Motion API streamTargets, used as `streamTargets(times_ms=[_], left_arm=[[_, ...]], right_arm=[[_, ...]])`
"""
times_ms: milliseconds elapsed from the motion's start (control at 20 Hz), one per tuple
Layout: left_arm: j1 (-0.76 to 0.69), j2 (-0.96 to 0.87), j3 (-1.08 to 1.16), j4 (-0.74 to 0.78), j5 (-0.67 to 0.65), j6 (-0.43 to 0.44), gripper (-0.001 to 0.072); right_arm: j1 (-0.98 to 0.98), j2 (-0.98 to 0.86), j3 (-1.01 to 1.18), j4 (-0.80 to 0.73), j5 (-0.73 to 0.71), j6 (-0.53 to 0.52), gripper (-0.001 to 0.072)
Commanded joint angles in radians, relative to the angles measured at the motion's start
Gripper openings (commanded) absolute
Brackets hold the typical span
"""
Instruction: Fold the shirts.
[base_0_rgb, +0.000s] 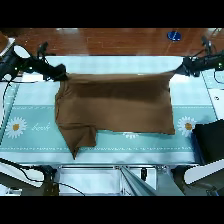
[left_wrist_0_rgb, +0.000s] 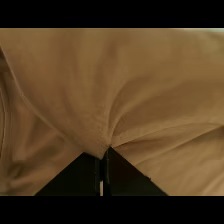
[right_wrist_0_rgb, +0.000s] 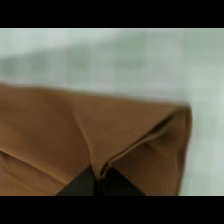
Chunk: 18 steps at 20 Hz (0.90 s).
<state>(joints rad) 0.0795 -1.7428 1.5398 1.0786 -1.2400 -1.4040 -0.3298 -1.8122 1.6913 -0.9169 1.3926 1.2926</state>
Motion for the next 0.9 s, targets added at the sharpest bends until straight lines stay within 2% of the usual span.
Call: streamTargets(times_ms=[0,150,200,250,300,450,600,750,850], left_arm=[[0.01,-0.011,-0.051,0.079,-0.16,0.043,0.0018],[0.011,-0.012,-0.076,0.078,-0.167,0.042,0.0018],[0.011,-0.011,-0.075,0.075,-0.167,0.042,0.0028],[0.009,-0.011,-0.074,0.074,-0.172,0.039,0.0168],[0.007,-0.008,-0.073,0.074,-0.2,0.04,0.0498],[0.025,0.039,-0.076,0.137,-0.267,0.016,0.0506],[0.086,0.199,-0.192,0.153,-0.259,0.037,0.0506],[0.222,0.449,-0.514,0.152,-0.155,0.077,0.0506],[0.349,0.591,-0.741,0.117,-0.116,0.11,0.0507]], right_arm=[[0.002,-0.001,-0.097,-0.155,0.101,0.034,0.0023],[0.003,-0.001,-0.187,-0.167,0.071,0.035,0.0023],[0.003,-0.001,-0.202,-0.156,0.045,0.039,0.0054],[0.003,-0.001,-0.206,-0.145,0.029,0.059,0.0288],[0.002,0.005,-0.206,-0.122,0.032,0.061,0.0408],[-0.021,0.095,-0.205,-0.157,0.049,0.097,0.0408],[-0.08,0.267,-0.254,-0.29,0.05,0.13,0.0408],[-0.168,0.513,-0.515,-0.282,-0.123,0.15,0.0408],[-0.198,0.673,-0.737,-0.217,-0.229,0.144,0.0408]])
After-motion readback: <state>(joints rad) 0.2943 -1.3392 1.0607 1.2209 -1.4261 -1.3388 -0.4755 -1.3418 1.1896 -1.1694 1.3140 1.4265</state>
